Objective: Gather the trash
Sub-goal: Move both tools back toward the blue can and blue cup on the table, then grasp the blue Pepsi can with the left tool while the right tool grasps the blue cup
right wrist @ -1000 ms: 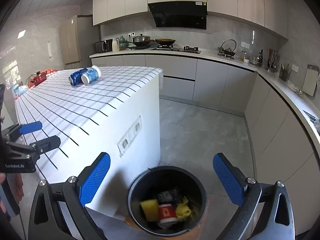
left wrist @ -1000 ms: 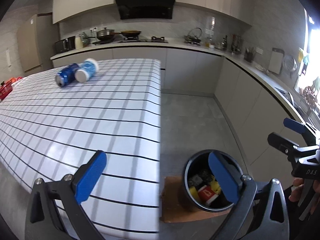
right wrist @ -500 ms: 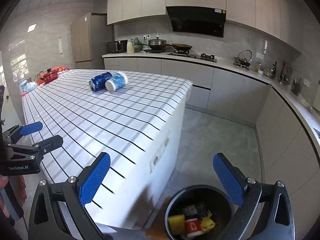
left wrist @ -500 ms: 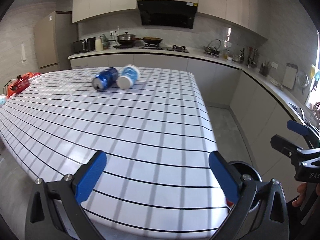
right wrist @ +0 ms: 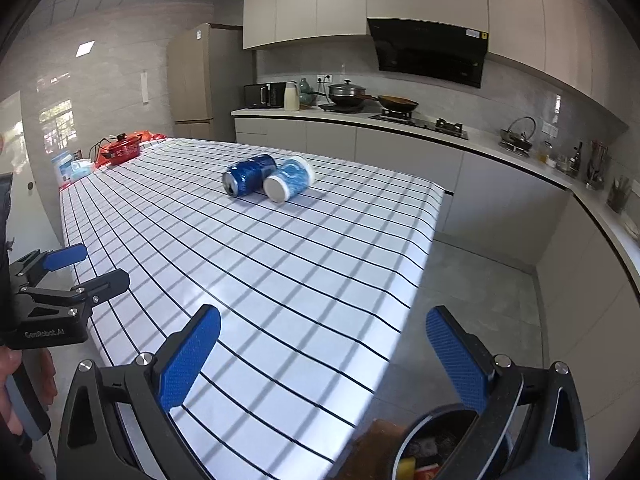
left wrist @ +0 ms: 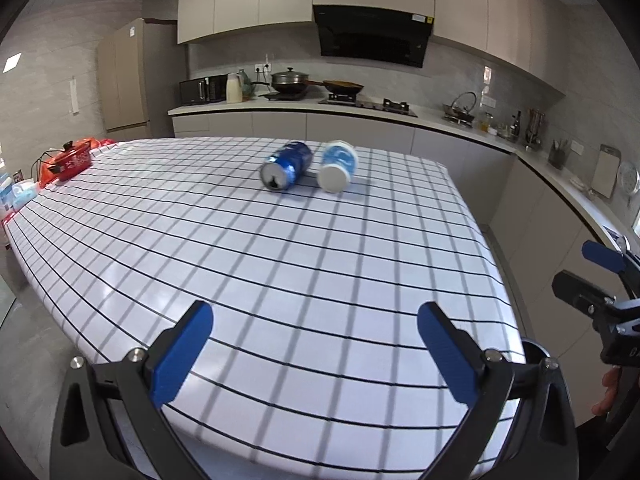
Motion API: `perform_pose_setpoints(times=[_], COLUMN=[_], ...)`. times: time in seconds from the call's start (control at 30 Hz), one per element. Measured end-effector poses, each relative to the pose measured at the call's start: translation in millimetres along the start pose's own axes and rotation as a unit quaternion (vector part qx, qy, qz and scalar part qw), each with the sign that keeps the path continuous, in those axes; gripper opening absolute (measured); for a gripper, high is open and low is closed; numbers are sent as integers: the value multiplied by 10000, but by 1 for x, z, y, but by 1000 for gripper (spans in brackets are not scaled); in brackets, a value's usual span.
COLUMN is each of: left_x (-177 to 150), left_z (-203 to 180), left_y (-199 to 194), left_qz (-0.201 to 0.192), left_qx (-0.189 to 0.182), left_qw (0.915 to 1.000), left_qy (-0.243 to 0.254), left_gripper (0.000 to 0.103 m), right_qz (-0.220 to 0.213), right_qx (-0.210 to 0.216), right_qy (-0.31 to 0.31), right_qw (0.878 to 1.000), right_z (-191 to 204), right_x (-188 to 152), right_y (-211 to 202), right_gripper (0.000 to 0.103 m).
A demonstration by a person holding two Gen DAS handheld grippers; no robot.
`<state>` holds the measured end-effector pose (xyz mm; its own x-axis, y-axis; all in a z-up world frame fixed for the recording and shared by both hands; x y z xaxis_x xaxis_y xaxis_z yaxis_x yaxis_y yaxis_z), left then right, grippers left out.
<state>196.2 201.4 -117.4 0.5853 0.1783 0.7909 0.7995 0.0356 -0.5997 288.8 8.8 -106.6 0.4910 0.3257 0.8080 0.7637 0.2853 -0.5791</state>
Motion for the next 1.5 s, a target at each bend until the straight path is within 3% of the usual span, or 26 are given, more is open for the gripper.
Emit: perform_pose_setpoints(times=[0.3,0.57,0.8,0.93,1.3,1.5], left_x=[36,70,87,99,125,145], left_z=[46,75,86,93,81,79], left_y=[31,88,120,130,170,212], left_qz=[-110,-66,19,18,158,295], left_qx=[-35,-315,-605,-741,-867,-936], left_qw=[9998,9992,9976,9965,9945,9938], left_qy=[185,241,340,384,568,518], left_gripper=[102,97,91,90,90,88], right_qz=[216,402,362,328,479,689], right_qx=[-54,83,-173,-207,83,326], right_qy=[57,224,370,492,800,965], right_qw=[9997,9989,9985,9980,9956,9924], right_z=[39,65,72,76,79,75], right_x=[32,68,97,111,135,157], right_y=[49,116,155,170,209,263], right_gripper=[103,103,102,90,77,67])
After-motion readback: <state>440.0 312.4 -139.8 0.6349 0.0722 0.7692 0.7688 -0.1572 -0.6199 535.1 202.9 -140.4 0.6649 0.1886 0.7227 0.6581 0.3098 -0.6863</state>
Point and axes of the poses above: each gripper's, at about its wrist camera, not at the fingertips, and y roughly the way its jaws point, z to its left, x to its top, the point moved 9 cm from there along y, roughly the way its jaws point, and after that the axes turned 7 degrees about -x, right-handed, at the moved point
